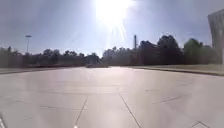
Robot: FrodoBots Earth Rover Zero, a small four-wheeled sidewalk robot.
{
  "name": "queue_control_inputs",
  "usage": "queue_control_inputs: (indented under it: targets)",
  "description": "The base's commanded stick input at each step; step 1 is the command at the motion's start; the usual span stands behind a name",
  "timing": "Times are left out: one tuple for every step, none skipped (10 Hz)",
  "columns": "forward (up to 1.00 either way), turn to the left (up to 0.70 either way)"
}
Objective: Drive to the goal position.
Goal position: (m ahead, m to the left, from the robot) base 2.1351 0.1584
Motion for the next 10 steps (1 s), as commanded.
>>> queue_control_inputs:
  targets:
    - [0.70, -0.01]
    - [0.70, -0.01]
    - [0.70, -0.01]
    - [0.70, -0.01]
    - [0.70, -0.01]
    - [0.70, -0.01]
    - [0.70, -0.01]
    - [0.70, -0.01]
    - [0.70, -0.01]
    - [0.70, -0.01]
